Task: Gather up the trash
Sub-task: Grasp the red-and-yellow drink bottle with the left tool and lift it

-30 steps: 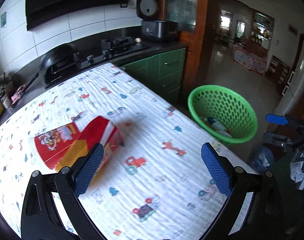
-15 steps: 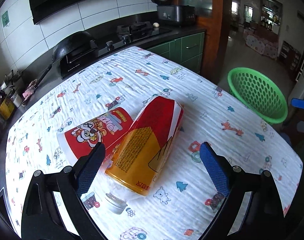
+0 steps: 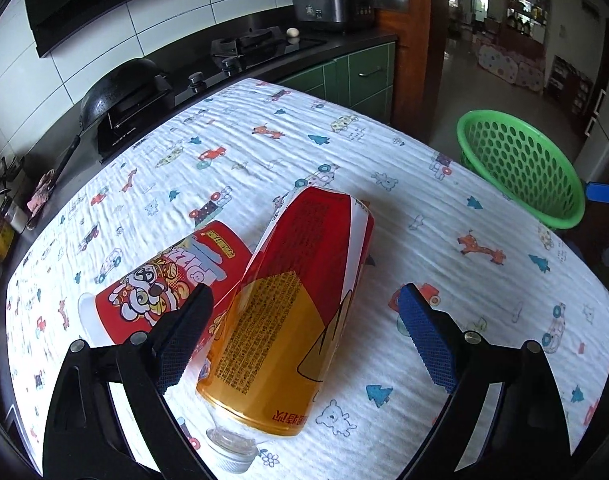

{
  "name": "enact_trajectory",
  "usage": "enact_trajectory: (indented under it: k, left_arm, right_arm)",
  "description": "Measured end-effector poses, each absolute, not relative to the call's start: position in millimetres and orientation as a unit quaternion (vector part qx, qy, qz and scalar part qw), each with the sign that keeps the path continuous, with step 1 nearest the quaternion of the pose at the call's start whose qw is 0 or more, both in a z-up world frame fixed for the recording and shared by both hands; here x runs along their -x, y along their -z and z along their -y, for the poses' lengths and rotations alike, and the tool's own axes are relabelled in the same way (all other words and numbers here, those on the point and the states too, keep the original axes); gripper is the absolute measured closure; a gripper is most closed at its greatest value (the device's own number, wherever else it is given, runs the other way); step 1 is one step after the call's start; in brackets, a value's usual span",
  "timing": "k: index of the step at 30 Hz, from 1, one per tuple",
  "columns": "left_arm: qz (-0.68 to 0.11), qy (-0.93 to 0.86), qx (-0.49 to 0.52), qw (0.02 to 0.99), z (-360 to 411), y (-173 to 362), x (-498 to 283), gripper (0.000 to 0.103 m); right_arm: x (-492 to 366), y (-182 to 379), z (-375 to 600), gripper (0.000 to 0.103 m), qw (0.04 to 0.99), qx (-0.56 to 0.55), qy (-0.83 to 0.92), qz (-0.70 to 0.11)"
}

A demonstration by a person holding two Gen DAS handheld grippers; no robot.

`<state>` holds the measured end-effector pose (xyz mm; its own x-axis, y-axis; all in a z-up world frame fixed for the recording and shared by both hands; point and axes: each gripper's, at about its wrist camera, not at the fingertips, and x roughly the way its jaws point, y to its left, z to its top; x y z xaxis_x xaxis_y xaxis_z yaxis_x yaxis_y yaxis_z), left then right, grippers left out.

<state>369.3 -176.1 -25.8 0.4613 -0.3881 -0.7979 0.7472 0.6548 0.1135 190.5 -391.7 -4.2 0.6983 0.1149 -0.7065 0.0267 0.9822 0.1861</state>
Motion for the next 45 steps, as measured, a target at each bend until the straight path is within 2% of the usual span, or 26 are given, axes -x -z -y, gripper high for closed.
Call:
enact_trajectory:
  k: [2,7,14,30,45]
  left_arm:
    - [-0.389,0.344,-0.238,0.821,179.4,27.7,-370.2,0.011]
    - [-0.397,0.345,-0.253,0.812,185.7,33.0,-374.6,0.021]
    - [-0.393,0.353,-0.273,0.804,190.6,32.4,-371.5,0.026]
    - [-0.390,0.358,-0.343,0.776,212.2,45.0,-367.5,0.026]
    - [-0.397,0.354,-0.312,0.787,203.6,39.3,-348.8,0.030]
  right_arm:
    - [-192.2,6.5,392.6,0.014,0.916,-0.094,-0.025,-0.390]
    - [-195.8,10.7,394.3,0.014,0.913,-0.097,-0.027,-0.395]
    - [-200.2,14.7,395.0,0.014,0.911,-0.099,-0.030,-0.399]
    - [-205.4,22.3,393.3,0.014,0.907,-0.100,-0.044,-0.406]
    - [-208.6,20.1,388.6,0.014,0.907,-0.097,-0.051,-0.406]
